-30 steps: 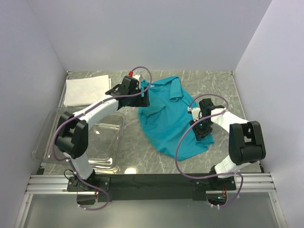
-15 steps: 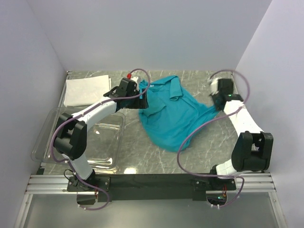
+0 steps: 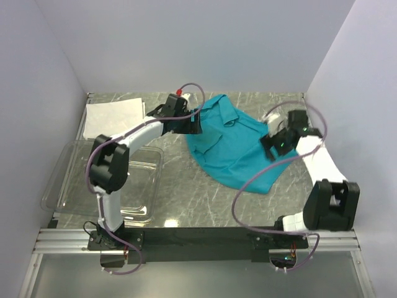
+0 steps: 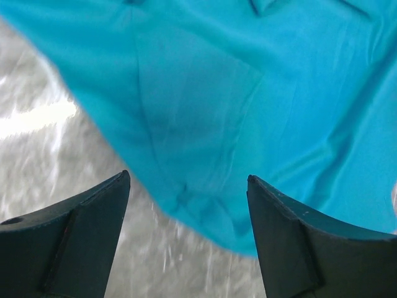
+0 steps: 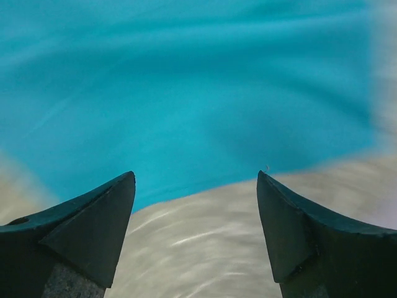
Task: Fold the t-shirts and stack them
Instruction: Flatten the tshirt out
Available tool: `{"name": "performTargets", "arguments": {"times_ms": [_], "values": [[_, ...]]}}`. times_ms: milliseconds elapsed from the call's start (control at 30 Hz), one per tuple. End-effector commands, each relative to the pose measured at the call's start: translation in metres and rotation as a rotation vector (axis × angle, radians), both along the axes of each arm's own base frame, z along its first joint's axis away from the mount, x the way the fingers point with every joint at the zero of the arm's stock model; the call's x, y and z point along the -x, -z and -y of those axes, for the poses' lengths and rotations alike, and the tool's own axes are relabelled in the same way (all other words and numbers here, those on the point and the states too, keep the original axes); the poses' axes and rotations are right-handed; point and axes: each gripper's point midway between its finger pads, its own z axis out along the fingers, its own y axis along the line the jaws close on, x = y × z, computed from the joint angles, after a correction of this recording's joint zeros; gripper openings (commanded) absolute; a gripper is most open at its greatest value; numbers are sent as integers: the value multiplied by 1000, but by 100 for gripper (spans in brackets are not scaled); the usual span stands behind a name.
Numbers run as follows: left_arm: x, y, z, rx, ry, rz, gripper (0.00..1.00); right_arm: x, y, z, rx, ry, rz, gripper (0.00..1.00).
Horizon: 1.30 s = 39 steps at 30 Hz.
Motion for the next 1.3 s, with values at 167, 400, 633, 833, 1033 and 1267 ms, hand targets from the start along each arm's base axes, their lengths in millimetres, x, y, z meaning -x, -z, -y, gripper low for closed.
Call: {"name": "performTargets", "arguments": {"times_ms": [167, 400, 633, 833, 1033, 1267], "values": [[-28, 29, 38, 10, 8, -73, 76, 104, 44, -100, -213, -377, -211, 82], [-24, 44, 94, -23, 70, -60, 75, 100, 52, -88, -177, -265, -234, 82], [-32, 68, 118, -79, 7, -47, 65, 100, 48, -81, -202, -186, -237, 82], [-45, 101, 101, -199, -108, -35, 44, 105, 48, -82, -226, -166, -241, 82], [-51, 86, 102, -173, -117, 13, 1, 110, 52, -76, -207, -151, -261, 82], [-40, 17, 92, -96, -96, 110, 0, 111, 53, -66, -206, -123, -309, 81]]}}
